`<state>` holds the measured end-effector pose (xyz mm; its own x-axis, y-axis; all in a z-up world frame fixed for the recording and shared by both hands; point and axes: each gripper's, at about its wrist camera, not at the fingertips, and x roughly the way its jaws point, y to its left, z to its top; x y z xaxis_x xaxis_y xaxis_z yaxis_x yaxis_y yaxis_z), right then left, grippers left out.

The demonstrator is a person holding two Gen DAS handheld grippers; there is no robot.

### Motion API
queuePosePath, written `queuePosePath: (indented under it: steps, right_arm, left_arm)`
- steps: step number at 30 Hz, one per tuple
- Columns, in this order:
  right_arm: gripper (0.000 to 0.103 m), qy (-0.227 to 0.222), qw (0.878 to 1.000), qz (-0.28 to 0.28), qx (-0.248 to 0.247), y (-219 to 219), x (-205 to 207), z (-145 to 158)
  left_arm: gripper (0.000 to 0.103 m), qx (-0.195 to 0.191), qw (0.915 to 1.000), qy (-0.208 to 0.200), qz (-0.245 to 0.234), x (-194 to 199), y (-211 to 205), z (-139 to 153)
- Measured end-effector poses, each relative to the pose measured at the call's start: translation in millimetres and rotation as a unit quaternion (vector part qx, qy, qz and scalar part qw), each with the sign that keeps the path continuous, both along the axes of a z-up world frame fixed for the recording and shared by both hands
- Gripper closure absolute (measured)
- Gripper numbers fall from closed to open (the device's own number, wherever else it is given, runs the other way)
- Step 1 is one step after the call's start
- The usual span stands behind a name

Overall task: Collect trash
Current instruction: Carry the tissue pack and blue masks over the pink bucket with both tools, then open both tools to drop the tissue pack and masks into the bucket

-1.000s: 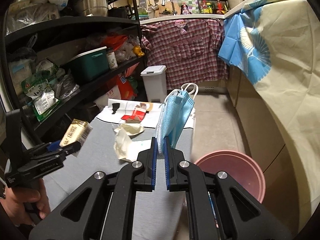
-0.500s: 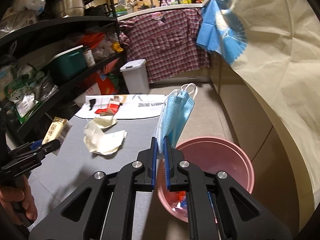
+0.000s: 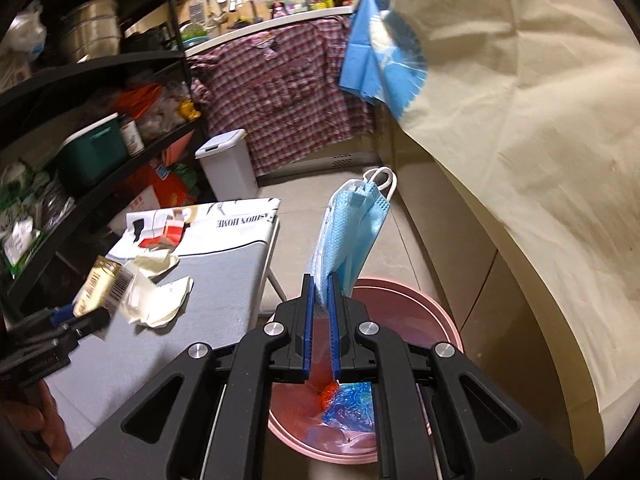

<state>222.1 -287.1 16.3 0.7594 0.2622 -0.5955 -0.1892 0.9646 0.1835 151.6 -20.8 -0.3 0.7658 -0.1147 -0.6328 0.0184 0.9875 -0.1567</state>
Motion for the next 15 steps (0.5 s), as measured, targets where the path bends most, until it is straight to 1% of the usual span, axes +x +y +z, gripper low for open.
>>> queuePosePath:
  steps: [7, 15]
  right_arm:
    - [0.096, 0.003, 1.000, -0.022, 0.013, -13.6, 11.1, -2.4]
    - [0.096, 0.015, 0.999, -0.041, 0.022, -27.1, 19.6, -8.5]
  left_arm:
    - [0.050, 0.001, 0.9991, -0.002, -0.043, 20.9, -47.2, -13.2]
    - [0.050, 0.007, 0.9954, 0.016, -0.094, 41.7, -92.3, -37.0]
